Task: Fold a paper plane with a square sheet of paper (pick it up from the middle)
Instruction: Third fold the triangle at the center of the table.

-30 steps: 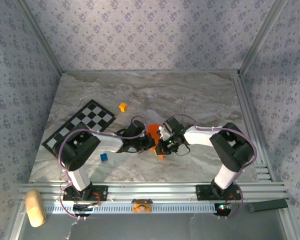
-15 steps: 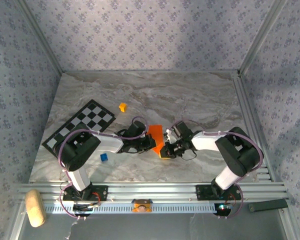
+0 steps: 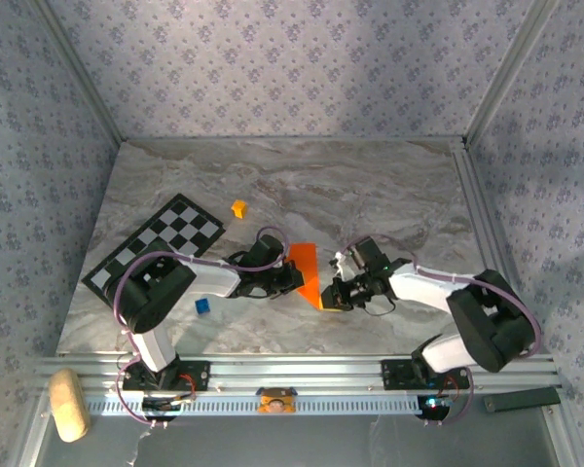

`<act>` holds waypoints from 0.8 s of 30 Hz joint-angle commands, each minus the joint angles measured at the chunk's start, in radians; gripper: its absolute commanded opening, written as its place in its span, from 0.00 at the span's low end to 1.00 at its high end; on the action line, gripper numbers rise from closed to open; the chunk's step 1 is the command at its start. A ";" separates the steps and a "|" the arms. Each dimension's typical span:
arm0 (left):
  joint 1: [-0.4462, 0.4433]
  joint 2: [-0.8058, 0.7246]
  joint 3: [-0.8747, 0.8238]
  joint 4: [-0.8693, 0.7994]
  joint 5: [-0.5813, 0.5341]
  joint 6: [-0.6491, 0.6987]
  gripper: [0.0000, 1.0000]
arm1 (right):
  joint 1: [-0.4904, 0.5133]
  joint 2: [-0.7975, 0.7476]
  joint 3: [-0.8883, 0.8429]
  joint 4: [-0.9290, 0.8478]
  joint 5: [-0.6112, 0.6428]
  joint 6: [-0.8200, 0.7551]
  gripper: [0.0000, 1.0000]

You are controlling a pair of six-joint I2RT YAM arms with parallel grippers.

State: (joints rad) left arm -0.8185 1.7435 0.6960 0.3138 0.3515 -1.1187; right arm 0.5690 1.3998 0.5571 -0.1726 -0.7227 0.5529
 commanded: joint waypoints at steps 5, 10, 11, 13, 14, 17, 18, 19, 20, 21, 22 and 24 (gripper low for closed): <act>0.003 0.011 -0.001 -0.103 -0.043 0.020 0.00 | 0.020 0.095 0.120 0.005 0.015 0.020 0.07; 0.003 0.011 -0.001 -0.105 -0.044 0.020 0.00 | 0.042 0.192 0.176 0.040 0.017 0.049 0.07; 0.003 0.011 0.000 -0.103 -0.042 0.020 0.00 | 0.048 0.204 0.182 0.041 0.022 0.051 0.07; 0.003 0.013 0.002 -0.105 -0.041 0.020 0.00 | 0.053 0.226 0.192 0.042 0.026 0.052 0.07; 0.004 0.013 0.001 -0.102 -0.042 0.021 0.00 | 0.054 0.240 0.197 0.034 0.029 0.051 0.08; 0.003 0.015 0.001 -0.101 -0.042 0.022 0.00 | 0.053 0.263 0.197 0.023 0.049 0.050 0.08; 0.004 0.014 0.001 -0.102 -0.039 0.025 0.00 | 0.052 0.270 0.197 0.008 0.063 0.046 0.08; 0.004 0.014 0.001 -0.102 -0.040 0.023 0.00 | 0.048 0.276 0.197 -0.006 0.070 0.041 0.08; 0.004 0.016 0.002 -0.101 -0.040 0.024 0.00 | 0.043 0.286 0.197 -0.021 0.075 0.035 0.08; 0.004 0.016 0.003 -0.101 -0.040 0.025 0.00 | 0.039 0.296 0.193 -0.032 0.079 0.032 0.08; 0.003 0.016 0.005 -0.101 -0.040 0.026 0.00 | 0.035 0.303 0.187 -0.038 0.082 0.031 0.07; 0.003 0.015 0.011 -0.104 -0.037 0.031 0.00 | 0.026 0.311 0.168 -0.045 0.090 0.032 0.06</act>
State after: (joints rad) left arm -0.8185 1.7435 0.6994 0.3077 0.3519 -1.1149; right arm 0.6067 1.6878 0.7357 -0.1570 -0.6712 0.5877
